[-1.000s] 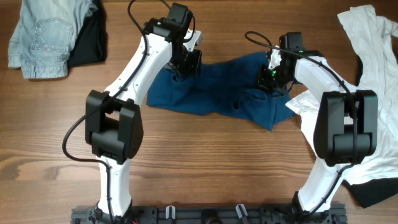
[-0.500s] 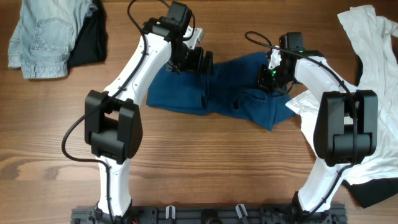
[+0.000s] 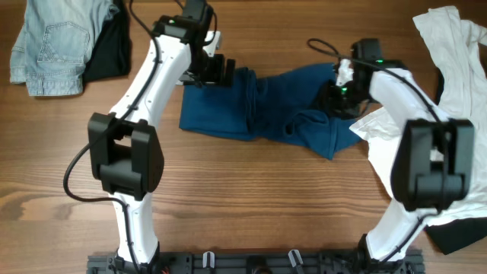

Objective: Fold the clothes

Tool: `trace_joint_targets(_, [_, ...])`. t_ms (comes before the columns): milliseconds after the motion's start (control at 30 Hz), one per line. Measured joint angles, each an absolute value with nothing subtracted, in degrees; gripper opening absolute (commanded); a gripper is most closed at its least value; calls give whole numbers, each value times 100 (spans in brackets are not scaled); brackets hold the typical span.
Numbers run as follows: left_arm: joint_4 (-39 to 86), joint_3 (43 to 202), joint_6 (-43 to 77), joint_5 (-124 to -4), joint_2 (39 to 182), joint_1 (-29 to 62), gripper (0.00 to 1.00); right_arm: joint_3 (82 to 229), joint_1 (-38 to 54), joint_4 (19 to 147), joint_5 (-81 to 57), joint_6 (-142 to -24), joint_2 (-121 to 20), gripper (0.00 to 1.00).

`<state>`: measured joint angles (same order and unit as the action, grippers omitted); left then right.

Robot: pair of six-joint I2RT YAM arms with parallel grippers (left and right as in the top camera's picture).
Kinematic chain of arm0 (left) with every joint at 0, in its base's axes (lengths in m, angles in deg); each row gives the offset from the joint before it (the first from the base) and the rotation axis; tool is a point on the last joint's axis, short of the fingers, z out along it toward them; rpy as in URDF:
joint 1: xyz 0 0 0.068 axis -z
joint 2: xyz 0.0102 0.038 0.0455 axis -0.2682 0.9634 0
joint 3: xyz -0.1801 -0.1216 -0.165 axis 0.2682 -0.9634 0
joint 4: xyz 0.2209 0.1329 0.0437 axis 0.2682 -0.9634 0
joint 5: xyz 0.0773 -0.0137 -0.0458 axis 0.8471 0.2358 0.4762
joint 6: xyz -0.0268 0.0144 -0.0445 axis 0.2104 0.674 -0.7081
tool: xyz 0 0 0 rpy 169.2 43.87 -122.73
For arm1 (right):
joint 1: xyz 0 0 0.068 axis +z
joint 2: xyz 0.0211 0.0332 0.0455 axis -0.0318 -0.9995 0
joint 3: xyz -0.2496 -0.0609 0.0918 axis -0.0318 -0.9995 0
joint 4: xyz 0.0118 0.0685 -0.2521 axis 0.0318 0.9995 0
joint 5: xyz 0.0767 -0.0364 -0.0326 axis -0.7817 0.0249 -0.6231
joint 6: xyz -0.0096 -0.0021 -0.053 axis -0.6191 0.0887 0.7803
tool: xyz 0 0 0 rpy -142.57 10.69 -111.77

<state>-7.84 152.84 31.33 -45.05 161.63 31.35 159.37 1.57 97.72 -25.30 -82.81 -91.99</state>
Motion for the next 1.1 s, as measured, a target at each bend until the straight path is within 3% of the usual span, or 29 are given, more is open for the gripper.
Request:
trace_joint_targets(300, [-889,15290,3133,-4361,16043,2315,100,15972,-704,10310,-2147,-7778,-8453,84])
trace_joint_targets(1100, [-889,15290,3196,-4343,16036,2116,100,15681,-695,9121,-2849,-6493,-9568,82])
